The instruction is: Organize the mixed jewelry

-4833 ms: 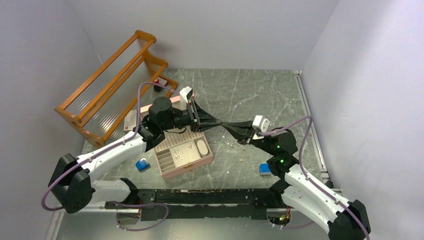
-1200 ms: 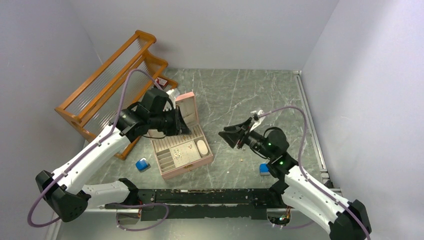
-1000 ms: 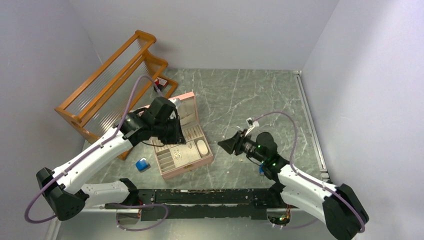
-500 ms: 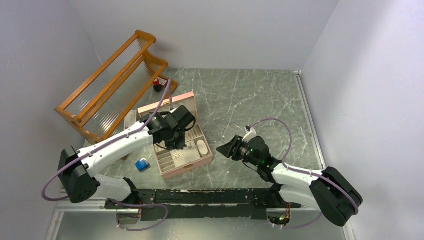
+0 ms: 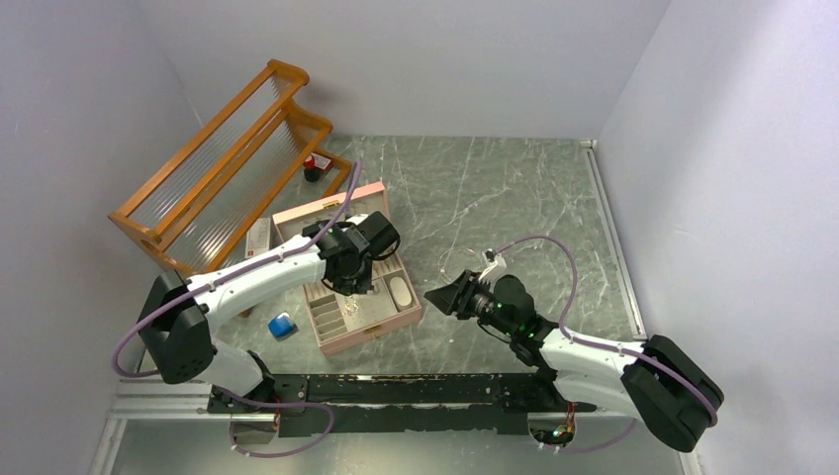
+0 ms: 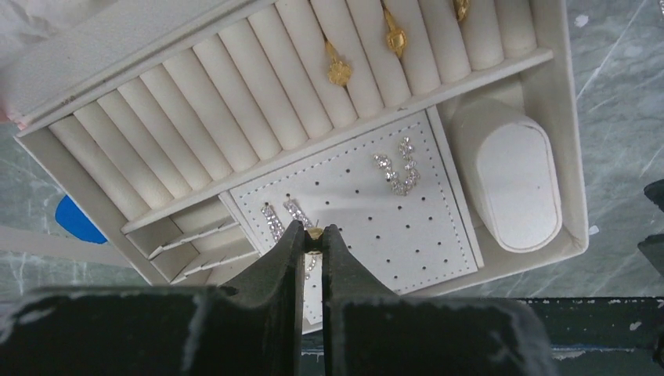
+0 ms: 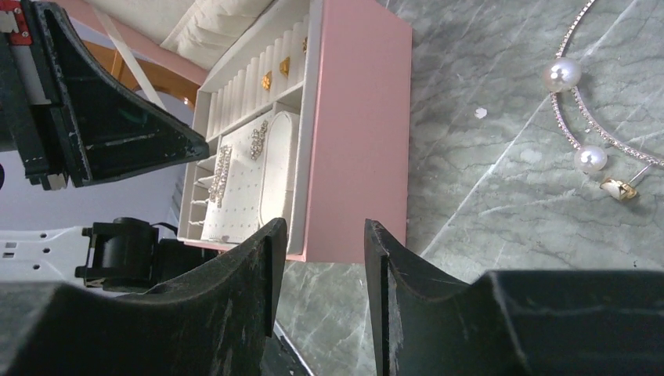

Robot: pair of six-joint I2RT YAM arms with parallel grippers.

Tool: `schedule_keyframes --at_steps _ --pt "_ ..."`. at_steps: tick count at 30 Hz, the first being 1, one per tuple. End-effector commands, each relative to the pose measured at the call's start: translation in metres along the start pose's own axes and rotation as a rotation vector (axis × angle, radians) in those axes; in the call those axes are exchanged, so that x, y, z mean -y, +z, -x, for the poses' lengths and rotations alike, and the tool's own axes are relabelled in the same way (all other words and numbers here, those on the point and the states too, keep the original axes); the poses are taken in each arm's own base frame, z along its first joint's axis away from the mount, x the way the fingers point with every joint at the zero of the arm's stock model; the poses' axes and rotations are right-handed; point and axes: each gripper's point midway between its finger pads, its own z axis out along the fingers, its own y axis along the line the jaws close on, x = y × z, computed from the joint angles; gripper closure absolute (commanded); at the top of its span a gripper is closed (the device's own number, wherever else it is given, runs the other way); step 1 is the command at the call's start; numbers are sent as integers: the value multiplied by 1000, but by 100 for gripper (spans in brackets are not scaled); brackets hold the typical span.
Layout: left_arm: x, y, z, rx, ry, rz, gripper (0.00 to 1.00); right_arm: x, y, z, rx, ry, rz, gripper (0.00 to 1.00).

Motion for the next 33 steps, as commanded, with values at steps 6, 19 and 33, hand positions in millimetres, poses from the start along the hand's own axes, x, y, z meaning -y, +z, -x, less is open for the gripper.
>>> schedule_keyframes --at_steps 6,19,33 --pt "8 5 17 82 -14 0 95 -7 -1 6 50 -41 26 55" --pt "1 16 10 67 -3 37 95 -8 -1 5 47 -42 31 55" --pt "2 25 2 37 18 36 95 -9 -1 4 43 -48 33 54"
